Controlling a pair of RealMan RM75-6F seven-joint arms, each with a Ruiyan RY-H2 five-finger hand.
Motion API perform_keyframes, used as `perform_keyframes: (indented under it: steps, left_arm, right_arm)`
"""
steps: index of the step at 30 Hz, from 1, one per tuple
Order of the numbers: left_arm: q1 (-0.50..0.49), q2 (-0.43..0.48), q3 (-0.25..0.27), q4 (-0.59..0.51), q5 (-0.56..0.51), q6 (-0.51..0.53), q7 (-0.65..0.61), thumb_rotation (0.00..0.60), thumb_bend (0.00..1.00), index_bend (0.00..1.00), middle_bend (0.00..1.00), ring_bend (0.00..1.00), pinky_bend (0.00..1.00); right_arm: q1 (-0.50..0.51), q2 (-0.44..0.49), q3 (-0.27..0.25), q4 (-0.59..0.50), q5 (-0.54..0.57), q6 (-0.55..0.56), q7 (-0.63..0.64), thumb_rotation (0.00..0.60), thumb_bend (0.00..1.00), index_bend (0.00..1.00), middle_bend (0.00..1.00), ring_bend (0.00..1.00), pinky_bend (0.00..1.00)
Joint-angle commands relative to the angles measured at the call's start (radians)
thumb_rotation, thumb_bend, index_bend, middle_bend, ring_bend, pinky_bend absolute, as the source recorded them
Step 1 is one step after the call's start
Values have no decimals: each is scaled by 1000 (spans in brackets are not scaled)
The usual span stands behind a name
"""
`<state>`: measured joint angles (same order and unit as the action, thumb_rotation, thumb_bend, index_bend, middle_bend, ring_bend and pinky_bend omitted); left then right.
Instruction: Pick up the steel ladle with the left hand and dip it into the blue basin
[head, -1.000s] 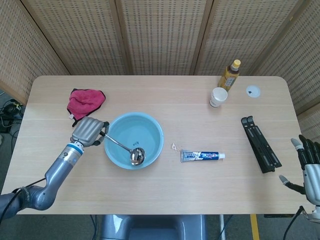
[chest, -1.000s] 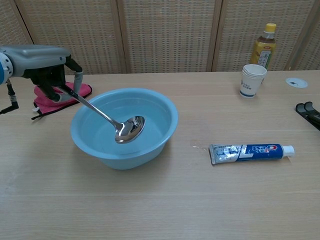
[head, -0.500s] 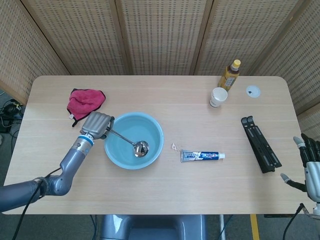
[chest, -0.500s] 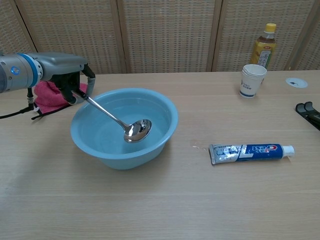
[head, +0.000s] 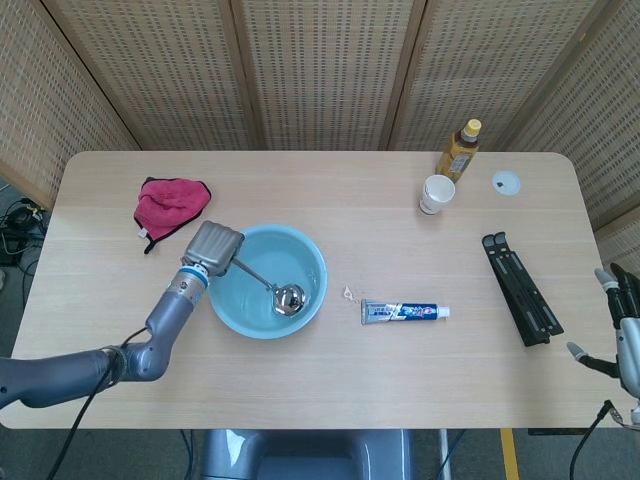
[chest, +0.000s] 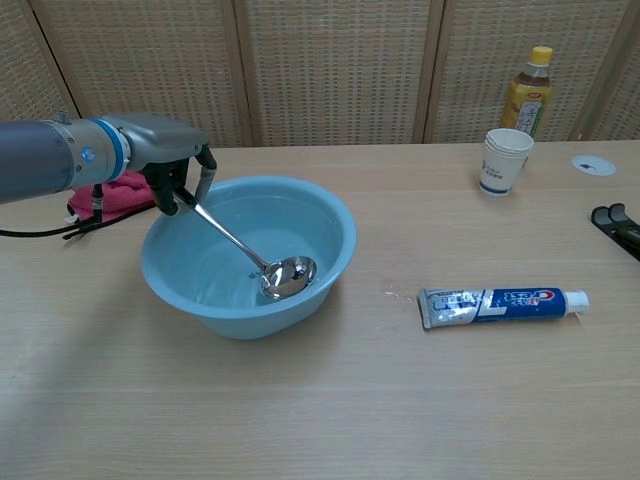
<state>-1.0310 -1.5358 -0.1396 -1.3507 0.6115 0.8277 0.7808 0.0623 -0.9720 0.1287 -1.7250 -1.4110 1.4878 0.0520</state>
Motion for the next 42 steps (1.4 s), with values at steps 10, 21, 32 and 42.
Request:
perform_keyframes:
  steps: [10,21,32,42]
  left_arm:
    - [-64,-66,26,84,-86,-4,73,600,772,786,943,907,1000]
    - [-79,-61,26,77,-110,1,70,600,773,789,943,907,1000]
    - [-97,50,12,-62,-147,47,87,600,772,790,943,907,1000]
    - [-151,170,-9,-222,-281,105,154,600,773,790,943,907,1000]
  right_arm:
    - [1,6,12,13,29,-8,19,600,0,0,0,0,0]
    - [10,4,17,23,46,-28,22,600,0,0,0,0,0]
    - [11,0,16,20,48,-29,11,600,0,0,0,0,0]
    - [13,-1,16,15,49,-30,1,600,0,0,0,0,0]
